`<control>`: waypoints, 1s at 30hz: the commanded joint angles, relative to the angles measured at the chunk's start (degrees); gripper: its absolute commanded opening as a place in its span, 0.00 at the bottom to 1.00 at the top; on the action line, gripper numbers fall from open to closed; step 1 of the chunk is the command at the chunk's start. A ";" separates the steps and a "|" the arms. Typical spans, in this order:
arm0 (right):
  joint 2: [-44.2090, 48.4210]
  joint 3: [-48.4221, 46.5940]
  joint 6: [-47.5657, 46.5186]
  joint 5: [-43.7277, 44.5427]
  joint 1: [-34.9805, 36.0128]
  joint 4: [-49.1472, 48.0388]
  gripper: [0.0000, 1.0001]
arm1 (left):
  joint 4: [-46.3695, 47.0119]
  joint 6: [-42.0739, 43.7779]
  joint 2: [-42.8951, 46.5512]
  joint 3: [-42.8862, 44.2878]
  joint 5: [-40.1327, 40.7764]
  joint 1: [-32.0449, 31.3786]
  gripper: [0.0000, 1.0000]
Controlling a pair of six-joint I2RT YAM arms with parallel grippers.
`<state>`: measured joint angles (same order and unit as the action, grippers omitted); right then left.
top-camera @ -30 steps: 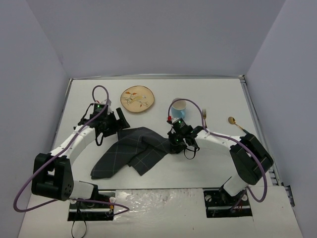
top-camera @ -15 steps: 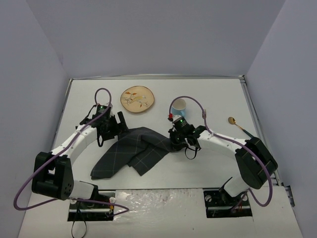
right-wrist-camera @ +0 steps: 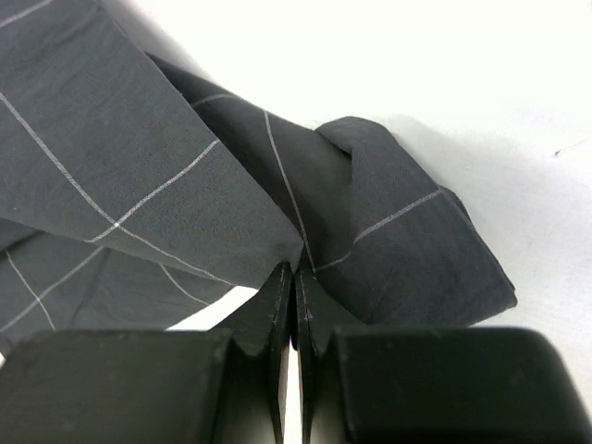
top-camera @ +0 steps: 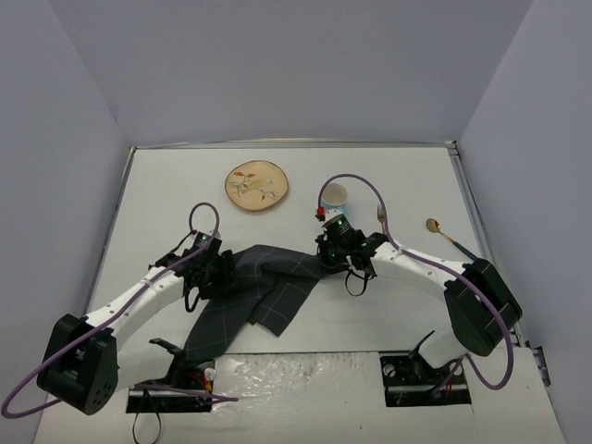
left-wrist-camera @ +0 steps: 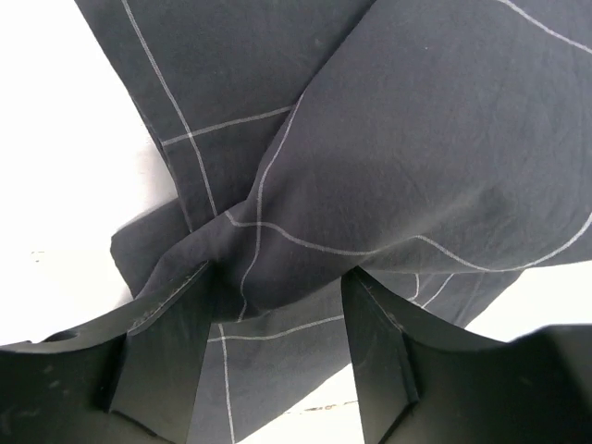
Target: Set the dinner table for one person
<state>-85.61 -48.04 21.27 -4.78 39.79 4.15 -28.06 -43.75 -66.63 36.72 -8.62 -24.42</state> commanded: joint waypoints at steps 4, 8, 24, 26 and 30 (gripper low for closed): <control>1.66 -3.81 -0.12 1.54 -0.29 -0.72 0.00 | -4.05 -0.26 7.10 6.31 8.66 0.29 0.74; 2.34 -3.81 -1.03 0.88 -0.10 -0.72 0.00 | -3.33 2.87 9.31 9.66 11.95 6.62 0.78; 3.82 -4.12 -2.42 -0.89 0.29 -0.94 0.00 | 5.99 5.52 -11.70 13.68 6.91 13.25 0.68; 4.00 -3.95 -2.53 -0.93 0.29 -1.05 0.00 | 6.41 5.52 -13.32 13.86 6.69 13.32 0.67; 4.20 -3.49 -2.57 -0.93 0.29 -1.40 0.00 | 7.31 5.43 -15.49 13.71 5.57 13.34 0.64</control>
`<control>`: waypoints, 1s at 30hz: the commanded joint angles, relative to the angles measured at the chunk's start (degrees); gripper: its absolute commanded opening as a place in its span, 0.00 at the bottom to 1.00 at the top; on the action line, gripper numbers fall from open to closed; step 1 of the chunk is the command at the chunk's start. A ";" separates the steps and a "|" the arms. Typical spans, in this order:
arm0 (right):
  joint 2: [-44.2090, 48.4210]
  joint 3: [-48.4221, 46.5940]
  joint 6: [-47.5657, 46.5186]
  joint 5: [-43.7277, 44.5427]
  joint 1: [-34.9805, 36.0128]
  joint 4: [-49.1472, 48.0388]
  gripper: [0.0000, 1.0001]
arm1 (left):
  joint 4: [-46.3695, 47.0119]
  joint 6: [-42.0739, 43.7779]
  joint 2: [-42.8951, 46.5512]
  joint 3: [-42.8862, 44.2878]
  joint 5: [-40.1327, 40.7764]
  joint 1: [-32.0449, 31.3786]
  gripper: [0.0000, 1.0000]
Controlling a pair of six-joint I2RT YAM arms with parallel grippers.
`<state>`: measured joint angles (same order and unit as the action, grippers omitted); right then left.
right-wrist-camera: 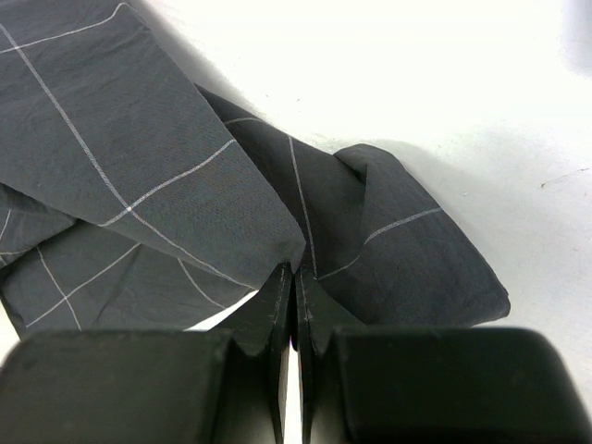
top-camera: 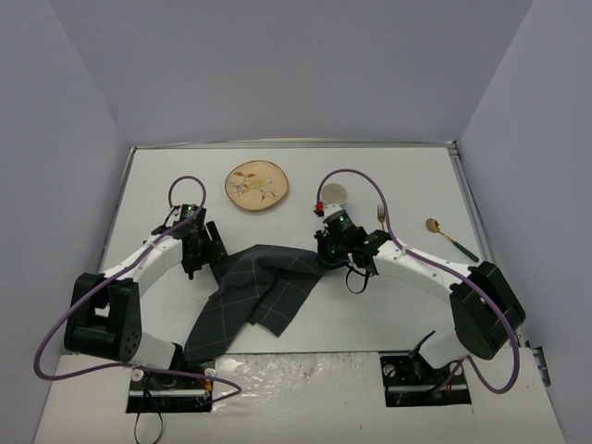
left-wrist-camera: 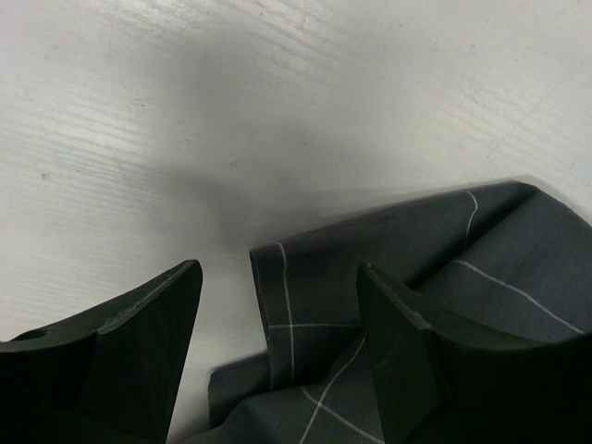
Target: Set the dinner table for one person
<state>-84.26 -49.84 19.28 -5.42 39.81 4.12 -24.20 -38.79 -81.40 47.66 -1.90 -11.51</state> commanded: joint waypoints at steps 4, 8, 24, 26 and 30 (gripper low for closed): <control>3.05 -1.25 -0.48 -0.35 0.30 -1.98 0.00 | 5.12 -0.32 -2.18 1.42 -1.53 0.40 0.62; 3.05 -0.96 -0.48 -0.81 0.36 -2.27 0.00 | 7.95 -0.67 -3.39 0.19 -1.44 0.35 0.59; 3.58 -0.61 -0.39 -0.65 0.27 -2.54 0.00 | 8.55 -1.91 -3.77 -3.18 -1.26 -1.32 0.24; 3.71 -0.76 -0.39 -0.66 0.29 -2.47 0.00 | 8.28 -2.00 -3.48 -2.76 -1.11 -1.32 0.06; 4.27 -2.08 -0.68 0.02 0.36 -2.31 0.00 | 5.01 -0.59 -1.31 -0.03 -0.59 -1.32 0.00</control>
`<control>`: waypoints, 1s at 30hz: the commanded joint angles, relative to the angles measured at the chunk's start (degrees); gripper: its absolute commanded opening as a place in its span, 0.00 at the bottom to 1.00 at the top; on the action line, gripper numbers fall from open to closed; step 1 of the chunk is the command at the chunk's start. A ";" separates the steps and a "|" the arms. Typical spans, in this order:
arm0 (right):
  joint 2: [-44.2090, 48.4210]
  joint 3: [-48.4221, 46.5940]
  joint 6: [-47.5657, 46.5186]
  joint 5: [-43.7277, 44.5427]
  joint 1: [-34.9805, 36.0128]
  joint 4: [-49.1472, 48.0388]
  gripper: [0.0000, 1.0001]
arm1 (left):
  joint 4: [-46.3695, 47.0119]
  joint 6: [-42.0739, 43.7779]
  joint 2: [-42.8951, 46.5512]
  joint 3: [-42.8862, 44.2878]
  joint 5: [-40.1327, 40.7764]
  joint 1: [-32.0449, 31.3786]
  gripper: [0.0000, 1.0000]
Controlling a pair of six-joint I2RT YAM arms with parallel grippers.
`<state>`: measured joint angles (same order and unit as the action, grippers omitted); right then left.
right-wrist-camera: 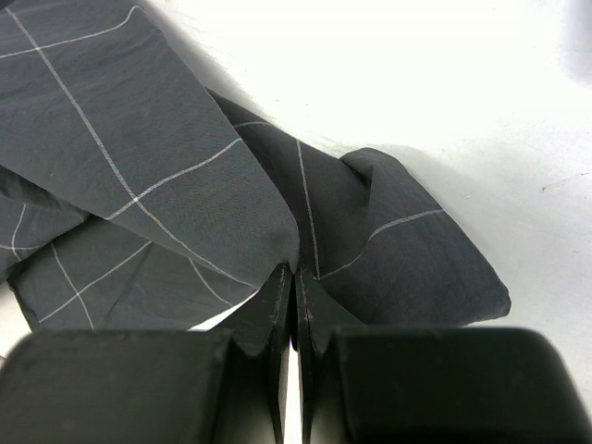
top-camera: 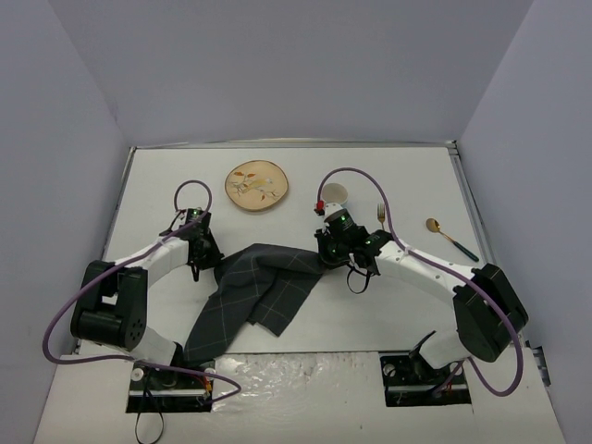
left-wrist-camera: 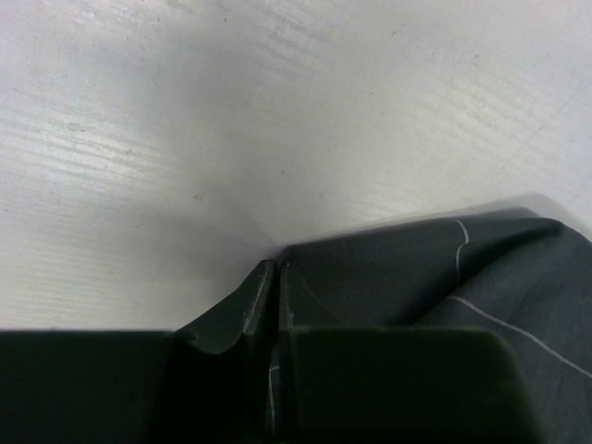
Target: Set the dinner table for one person
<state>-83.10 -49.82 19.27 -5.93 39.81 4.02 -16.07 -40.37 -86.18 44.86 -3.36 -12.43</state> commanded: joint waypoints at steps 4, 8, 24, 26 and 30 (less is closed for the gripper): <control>3.47 -5.57 -2.10 3.41 0.27 -0.45 0.00 | -9.15 4.10 10.37 10.45 3.64 -0.32 0.00; 3.47 -11.85 -5.45 9.65 0.09 4.21 0.00 | -14.85 9.75 18.12 20.01 10.86 -0.14 0.00; 9.65 -30.78 -18.00 15.78 -0.69 8.22 0.00 | -17.68 25.17 34.90 40.33 24.68 0.03 0.00; 12.50 -30.77 -18.65 13.57 -0.70 8.38 0.00 | -17.60 27.13 37.90 40.92 25.42 0.03 0.00; 17.75 -30.16 -18.65 7.54 -0.61 8.55 0.00 | -18.57 29.74 43.24 41.54 25.06 0.03 0.00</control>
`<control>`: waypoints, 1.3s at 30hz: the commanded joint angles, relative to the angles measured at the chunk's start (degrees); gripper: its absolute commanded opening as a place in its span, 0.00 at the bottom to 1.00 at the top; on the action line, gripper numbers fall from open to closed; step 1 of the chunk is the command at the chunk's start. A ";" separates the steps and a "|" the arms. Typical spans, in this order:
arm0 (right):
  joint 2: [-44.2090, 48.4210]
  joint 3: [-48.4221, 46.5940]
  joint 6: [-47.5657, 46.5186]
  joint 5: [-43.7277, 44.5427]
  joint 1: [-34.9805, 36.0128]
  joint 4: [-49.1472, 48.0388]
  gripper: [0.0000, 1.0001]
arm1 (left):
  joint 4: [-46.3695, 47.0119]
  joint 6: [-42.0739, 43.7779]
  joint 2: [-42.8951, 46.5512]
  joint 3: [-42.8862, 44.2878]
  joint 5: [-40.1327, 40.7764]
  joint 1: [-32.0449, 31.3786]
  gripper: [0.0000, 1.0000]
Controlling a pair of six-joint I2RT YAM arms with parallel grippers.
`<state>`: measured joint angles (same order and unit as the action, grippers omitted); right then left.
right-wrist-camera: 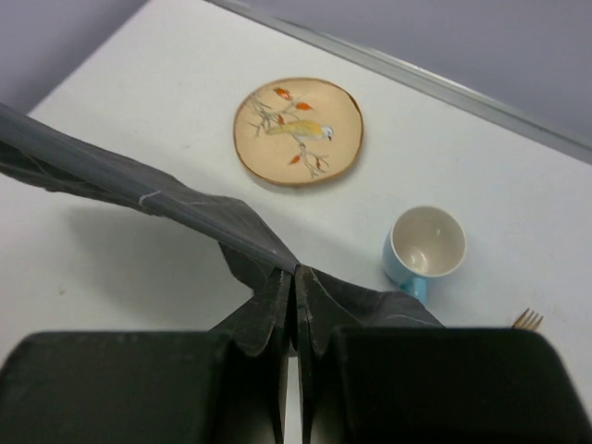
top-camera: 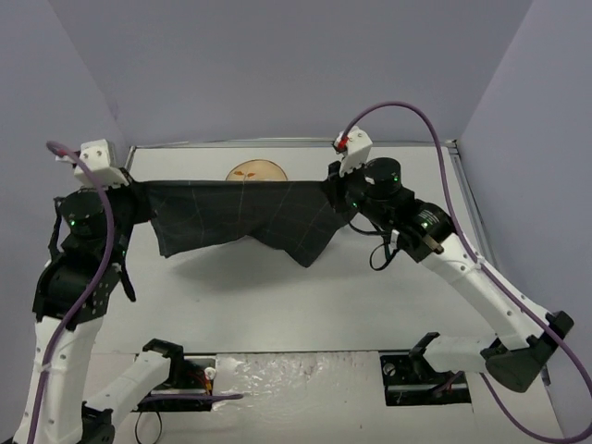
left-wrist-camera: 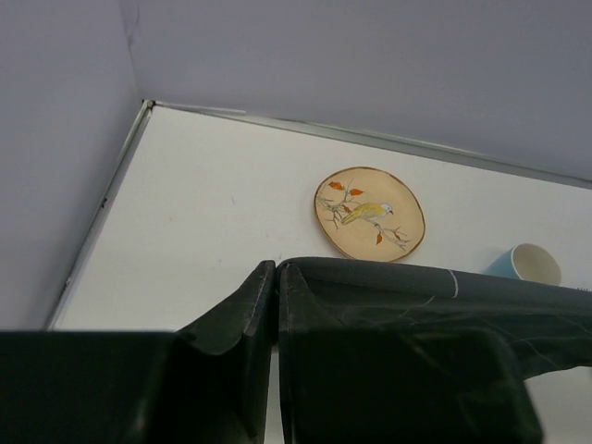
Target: Set the dinner table for one person
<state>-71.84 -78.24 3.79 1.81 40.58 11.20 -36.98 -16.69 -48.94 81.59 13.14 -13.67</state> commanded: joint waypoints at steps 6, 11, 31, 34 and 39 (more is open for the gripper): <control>10.72 -2.65 -2.60 -11.08 -1.31 4.53 0.00 | -1.89 6.26 12.55 5.46 7.16 1.21 0.00; 9.34 -4.25 -0.11 -18.68 -1.20 6.01 0.00 | -6.91 3.80 12.77 5.23 9.81 1.19 0.00; -41.62 -15.62 2.77 -6.87 -1.47 1.77 0.00 | 25.61 -6.34 -26.72 -18.77 24.00 11.51 0.00; -46.85 -19.61 1.53 -5.23 -1.47 0.65 0.00 | 31.09 -4.92 -29.91 -18.82 22.90 12.51 0.00; -52.18 -24.76 0.20 -2.55 -1.53 0.47 0.13 | 35.80 -1.80 -35.02 -17.74 21.66 13.38 0.10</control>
<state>-123.69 -96.80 6.56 -7.23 39.88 12.83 -12.26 -21.42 -82.37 59.68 32.18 -2.12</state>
